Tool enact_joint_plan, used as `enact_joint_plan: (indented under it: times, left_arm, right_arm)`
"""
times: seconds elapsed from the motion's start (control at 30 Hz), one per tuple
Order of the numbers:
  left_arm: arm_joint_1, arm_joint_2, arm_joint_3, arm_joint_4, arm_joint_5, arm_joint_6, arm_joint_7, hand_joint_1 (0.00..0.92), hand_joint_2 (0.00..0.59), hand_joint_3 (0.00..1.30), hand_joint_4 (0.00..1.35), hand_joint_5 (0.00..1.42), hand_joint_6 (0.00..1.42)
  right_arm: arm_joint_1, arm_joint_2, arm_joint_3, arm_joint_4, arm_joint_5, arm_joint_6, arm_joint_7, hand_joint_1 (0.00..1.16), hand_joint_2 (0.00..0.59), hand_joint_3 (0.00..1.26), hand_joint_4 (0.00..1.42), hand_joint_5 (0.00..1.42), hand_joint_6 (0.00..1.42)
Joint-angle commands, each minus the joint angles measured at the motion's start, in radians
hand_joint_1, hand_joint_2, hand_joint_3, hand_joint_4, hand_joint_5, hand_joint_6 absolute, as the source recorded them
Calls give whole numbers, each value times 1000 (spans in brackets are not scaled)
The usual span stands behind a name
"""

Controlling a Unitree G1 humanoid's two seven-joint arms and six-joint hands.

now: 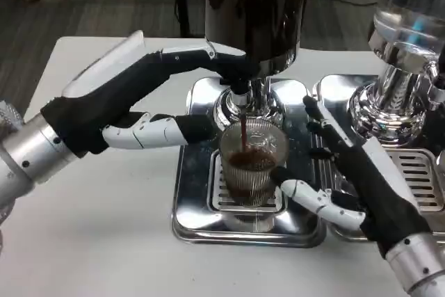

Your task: Grasp the cup under the faucet to collect the drink, then remove the cup.

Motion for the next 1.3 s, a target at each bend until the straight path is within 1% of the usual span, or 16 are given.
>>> enact_joint_plan:
  times: [0.03, 0.23, 0.33, 0.5, 0.83, 0.97, 1.1, 1.3]
  left_arm:
    - [25, 7, -12, -16, 11, 8, -35, 0, 82, 331, 333, 343, 266]
    - [26, 2, 7, -15, 1, 8, -24, 0, 82, 328, 333, 343, 269]
    - [21, 1, 10, -11, 1, 10, -25, 0, 82, 325, 333, 343, 271]
    - [20, 1, 14, -9, -3, 14, -25, 0, 83, 323, 333, 348, 273]
    - [1, 0, 48, 12, -5, 16, -2, 0, 83, 322, 333, 354, 274]
    - [-13, -2, 91, 37, 1, 9, 29, 0, 83, 322, 333, 357, 274]
    - [-22, -1, 117, 58, 14, 2, 45, 0, 83, 322, 333, 358, 274]
    - [-15, 4, 137, 73, 27, 1, 44, 0, 83, 329, 344, 359, 275]
  right_arm:
    - [-27, 8, 13, 27, 5, 14, 6, 510, 189, 0, 0, 15, 197]
    - [-29, 7, 16, 29, 7, 18, 5, 512, 187, 0, 0, 0, 187]
    - [-36, 9, 19, 45, 6, 24, 5, 512, 187, 0, 0, 0, 184]
    - [-57, 22, 32, 76, 10, 17, 3, 512, 187, 0, 0, 0, 182]
    - [-94, 38, 52, 130, 17, 7, 9, 512, 186, 0, 0, 0, 170]
    - [-108, 33, 59, 150, 20, -1, 19, 512, 185, 0, 0, 0, 168]
    - [-119, 37, 64, 165, 26, -13, 22, 508, 178, 0, 0, 0, 166]
    - [-131, 45, 70, 190, 25, -19, 13, 505, 174, 0, 0, 0, 166]
